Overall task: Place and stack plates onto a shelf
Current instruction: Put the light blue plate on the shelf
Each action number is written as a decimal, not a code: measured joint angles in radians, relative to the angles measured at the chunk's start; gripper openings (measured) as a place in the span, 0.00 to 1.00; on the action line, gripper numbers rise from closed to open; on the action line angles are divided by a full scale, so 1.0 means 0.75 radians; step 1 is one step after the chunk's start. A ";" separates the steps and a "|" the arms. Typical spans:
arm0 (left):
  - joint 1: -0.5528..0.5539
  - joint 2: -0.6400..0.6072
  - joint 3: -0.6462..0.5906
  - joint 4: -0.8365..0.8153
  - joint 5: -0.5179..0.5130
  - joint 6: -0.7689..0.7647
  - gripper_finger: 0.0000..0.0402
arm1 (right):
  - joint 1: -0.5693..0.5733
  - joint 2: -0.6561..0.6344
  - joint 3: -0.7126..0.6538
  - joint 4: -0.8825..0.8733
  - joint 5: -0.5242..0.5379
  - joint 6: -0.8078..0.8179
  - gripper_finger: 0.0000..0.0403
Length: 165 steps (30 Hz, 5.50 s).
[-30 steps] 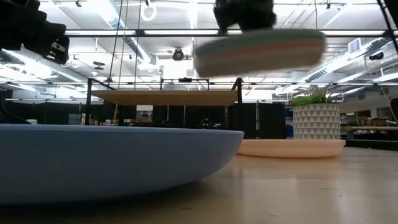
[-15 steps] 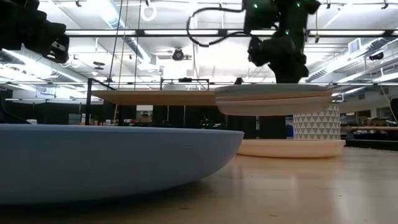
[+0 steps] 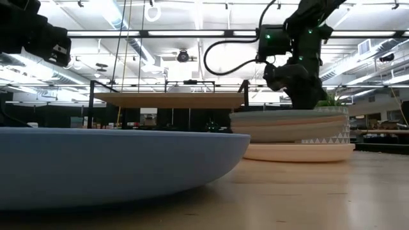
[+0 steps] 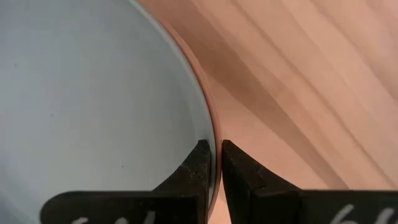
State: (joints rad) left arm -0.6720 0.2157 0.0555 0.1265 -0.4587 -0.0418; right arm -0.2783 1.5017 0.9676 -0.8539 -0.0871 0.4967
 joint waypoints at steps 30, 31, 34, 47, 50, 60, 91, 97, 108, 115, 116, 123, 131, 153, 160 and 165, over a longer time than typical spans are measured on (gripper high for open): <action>0.000 0.000 -0.001 -0.006 0.000 -0.011 0.35 | 0.001 0.000 -0.083 0.082 -0.018 0.034 0.19; 0.000 0.000 -0.001 -0.006 0.000 -0.010 0.35 | 0.002 0.001 -0.073 0.065 -0.015 0.034 0.18; 0.000 0.000 -0.001 -0.006 0.000 -0.011 0.35 | 0.007 0.001 -0.039 0.025 0.019 0.035 0.16; 0.000 0.000 -0.001 -0.006 0.000 -0.008 0.35 | 0.095 0.001 -0.024 -0.036 0.169 0.068 0.15; 0.000 0.000 -0.001 -0.006 0.000 -0.008 0.35 | 0.113 0.001 -0.024 -0.035 0.199 0.068 0.16; 0.000 0.000 -0.002 -0.006 0.000 -0.006 0.35 | 0.123 0.001 -0.024 -0.018 0.201 0.094 0.24; 0.001 0.000 -0.002 -0.006 0.000 -0.006 0.35 | 0.193 0.055 -0.024 0.019 0.209 0.102 0.24; 0.001 0.000 -0.002 -0.006 -0.001 -0.004 0.35 | 0.194 0.055 -0.024 0.019 0.209 0.106 0.16; 0.001 0.000 -0.002 -0.006 0.000 -0.002 0.35 | 0.194 0.055 -0.024 0.020 0.198 0.108 0.06; 0.000 0.000 -0.002 -0.006 0.000 -0.001 0.35 | 0.194 0.055 0.006 -0.011 0.195 0.108 0.06; 0.000 0.000 -0.002 -0.006 0.000 -0.001 0.35 | 0.194 0.055 0.021 -0.019 0.195 0.108 0.06; 0.000 0.000 -0.002 -0.006 0.000 -0.001 0.35 | 0.194 0.055 0.105 -0.090 0.210 0.103 0.06; 0.001 0.000 -0.002 -0.006 0.000 -0.001 0.35 | 0.194 0.055 0.107 -0.108 0.190 0.102 0.06; 0.000 0.000 -0.001 -0.005 0.000 0.002 0.35 | 0.192 0.028 0.373 -0.142 0.091 0.012 0.05; 0.001 0.000 -0.001 0.002 -0.001 0.003 0.35 | 0.147 0.056 0.587 -0.165 0.091 -0.083 0.05; 0.001 0.000 -0.001 0.011 -0.001 0.013 0.35 | 0.083 0.130 0.755 -0.208 0.092 -0.184 0.05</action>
State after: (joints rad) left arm -0.6712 0.2153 0.0547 0.1349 -0.4594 -0.0322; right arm -0.2157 1.5990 1.5341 -1.0100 -0.0181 0.3587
